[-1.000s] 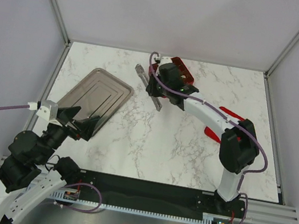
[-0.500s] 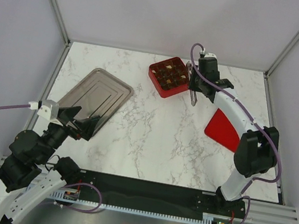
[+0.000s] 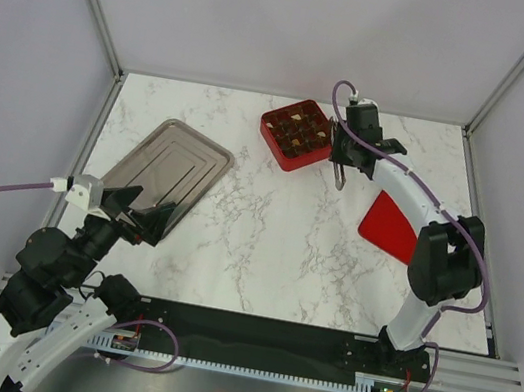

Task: Pack the chocolate

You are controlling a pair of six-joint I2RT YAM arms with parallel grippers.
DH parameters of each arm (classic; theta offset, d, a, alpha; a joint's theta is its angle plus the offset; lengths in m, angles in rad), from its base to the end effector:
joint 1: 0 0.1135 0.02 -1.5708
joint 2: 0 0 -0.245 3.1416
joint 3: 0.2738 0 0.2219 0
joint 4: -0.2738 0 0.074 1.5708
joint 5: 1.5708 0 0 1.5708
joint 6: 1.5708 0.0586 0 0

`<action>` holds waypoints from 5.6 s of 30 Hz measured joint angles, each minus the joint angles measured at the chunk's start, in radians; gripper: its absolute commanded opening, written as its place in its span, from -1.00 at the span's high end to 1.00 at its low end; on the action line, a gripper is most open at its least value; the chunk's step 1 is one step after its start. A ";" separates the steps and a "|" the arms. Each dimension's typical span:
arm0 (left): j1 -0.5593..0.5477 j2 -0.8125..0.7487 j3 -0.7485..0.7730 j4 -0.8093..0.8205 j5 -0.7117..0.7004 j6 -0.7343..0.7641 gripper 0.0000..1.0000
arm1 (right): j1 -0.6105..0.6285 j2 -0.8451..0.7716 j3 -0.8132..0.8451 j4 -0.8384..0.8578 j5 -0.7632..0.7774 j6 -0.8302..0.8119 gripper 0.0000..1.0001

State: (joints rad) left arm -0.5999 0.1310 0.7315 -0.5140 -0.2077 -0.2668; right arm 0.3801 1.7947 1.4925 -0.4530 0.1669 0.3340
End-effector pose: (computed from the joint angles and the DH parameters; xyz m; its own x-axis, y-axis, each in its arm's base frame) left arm 0.0483 -0.0184 0.3271 -0.0321 -0.2906 -0.9563 0.3881 0.8781 -0.2798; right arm 0.3678 0.1365 0.2558 -0.6844 0.0747 -0.7252 -0.0308 0.9909 0.1311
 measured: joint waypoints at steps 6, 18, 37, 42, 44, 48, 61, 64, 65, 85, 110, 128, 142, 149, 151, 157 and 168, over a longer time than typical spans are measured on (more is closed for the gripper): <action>0.000 0.000 0.000 0.000 0.000 0.000 -0.99 | -0.005 0.021 -0.002 -0.004 0.001 0.011 0.28; 0.000 0.000 0.000 0.000 0.000 0.000 -0.99 | -0.005 0.024 -0.031 -0.011 0.018 0.020 0.20; 0.000 0.000 0.000 0.000 0.000 0.000 -0.99 | -0.005 0.022 -0.032 -0.011 0.018 0.019 0.08; 0.000 0.000 0.000 0.000 0.000 0.000 -0.99 | -0.005 -0.002 -0.031 -0.027 0.007 0.019 0.09; 0.000 0.002 0.000 0.000 0.000 0.000 -0.99 | -0.003 -0.029 -0.031 -0.043 0.000 0.019 0.10; 0.000 0.016 0.000 0.000 0.000 0.000 -0.99 | 0.018 -0.145 -0.064 -0.056 -0.010 0.023 0.10; 0.000 0.068 0.000 0.000 0.001 0.000 -0.99 | 0.316 -0.406 -0.519 0.012 0.035 0.141 0.10; 0.000 0.100 0.000 -0.002 0.001 0.000 -0.99 | 0.367 -0.410 -0.610 0.057 0.085 0.167 0.10; 0.000 0.108 0.000 -0.003 0.001 0.000 -0.99 | 0.386 -0.410 -0.632 0.072 0.107 0.175 0.09; 0.000 0.132 0.000 -0.008 0.006 0.000 -0.99 | 0.568 -0.265 -0.743 0.264 0.305 0.411 -0.31; 0.000 0.129 0.000 -0.008 0.010 0.000 -0.99 | 0.283 -0.413 -0.533 0.048 0.374 0.395 -0.16; 0.000 0.125 0.000 -0.008 0.028 0.000 -0.99 | -0.143 -0.093 -0.506 0.109 0.181 0.245 0.28; 0.000 0.175 0.000 -0.008 0.031 0.000 -0.97 | -0.166 -0.062 -0.497 0.163 0.053 0.177 1.00; 0.000 0.215 0.043 -0.026 0.029 -0.002 -0.97 | -0.166 -0.061 -0.490 0.172 0.032 0.142 0.57; 0.000 0.216 0.058 -0.025 0.028 -0.002 -0.97 | -0.166 -0.061 -0.489 0.175 0.032 0.134 0.48; 0.000 0.229 0.072 -0.023 0.027 -0.026 -0.96 | -0.180 -0.058 -0.490 0.184 0.001 0.122 0.46; 0.000 0.379 0.102 -0.023 0.030 -0.100 -0.95 | -0.231 -0.041 -0.491 0.212 -0.109 0.099 0.80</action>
State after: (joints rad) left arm -0.5999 0.5098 0.8333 -0.5365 -0.1776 -0.3664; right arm 0.1493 1.7538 1.0016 -0.2413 0.0582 0.4332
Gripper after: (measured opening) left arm 0.978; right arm 0.140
